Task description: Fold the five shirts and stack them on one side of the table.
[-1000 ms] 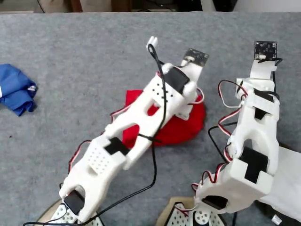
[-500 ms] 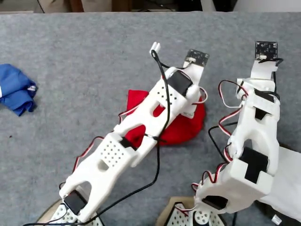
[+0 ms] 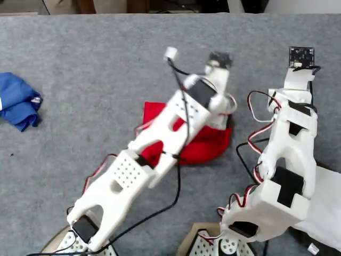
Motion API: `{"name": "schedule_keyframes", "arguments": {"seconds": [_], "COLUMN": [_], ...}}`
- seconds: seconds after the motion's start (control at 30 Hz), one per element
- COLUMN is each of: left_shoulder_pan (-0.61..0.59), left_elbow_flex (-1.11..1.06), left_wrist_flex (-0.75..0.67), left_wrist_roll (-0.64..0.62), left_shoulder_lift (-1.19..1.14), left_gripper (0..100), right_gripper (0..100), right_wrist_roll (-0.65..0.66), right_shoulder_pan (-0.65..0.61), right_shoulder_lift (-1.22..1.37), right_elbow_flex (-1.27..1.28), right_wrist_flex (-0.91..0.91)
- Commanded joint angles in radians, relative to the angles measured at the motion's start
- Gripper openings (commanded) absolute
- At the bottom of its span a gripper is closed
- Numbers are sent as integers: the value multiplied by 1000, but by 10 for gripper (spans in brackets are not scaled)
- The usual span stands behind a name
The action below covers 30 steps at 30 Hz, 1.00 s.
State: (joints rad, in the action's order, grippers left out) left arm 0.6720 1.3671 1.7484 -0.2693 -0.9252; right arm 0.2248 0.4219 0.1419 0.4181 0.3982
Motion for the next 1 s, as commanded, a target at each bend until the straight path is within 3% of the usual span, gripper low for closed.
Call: {"name": "schedule_keyframes", "arguments": {"seconds": [0.0, 0.07, 0.23, 0.4, 0.6, 0.77, 0.97], "left_shoulder_pan": [-95, -150, -305, -450, -503, -615, -795], "left_elbow_flex": [41, 40, -8, -316, -848, -1307, -1821], "left_wrist_flex": [11, 11, 12, 12, -5, -206, -634], "left_wrist_roll": [-11, -9, 11, 35, 158, 273, 290], "left_shoulder_lift": [219, 321, 544, 763, 1021, 1201, 1264], "left_gripper": [242, 213, 12, 19, 19, 19, 19], "right_gripper": [5, 5, 5, 5, 5, 5, 5], "right_wrist_roll": [-3, 5, 137, 247, 333, 334, 359], "right_shoulder_pan": [10, 8, -73, -220, -446, -568, -661], "right_shoulder_lift": [-5, -5, 2, 2, 82, 288, 601], "right_elbow_flex": [-102, -160, -351, -527, -720, -944, -1280], "right_wrist_flex": [81, 173, 511, 749, 967, 1088, 1261]}}
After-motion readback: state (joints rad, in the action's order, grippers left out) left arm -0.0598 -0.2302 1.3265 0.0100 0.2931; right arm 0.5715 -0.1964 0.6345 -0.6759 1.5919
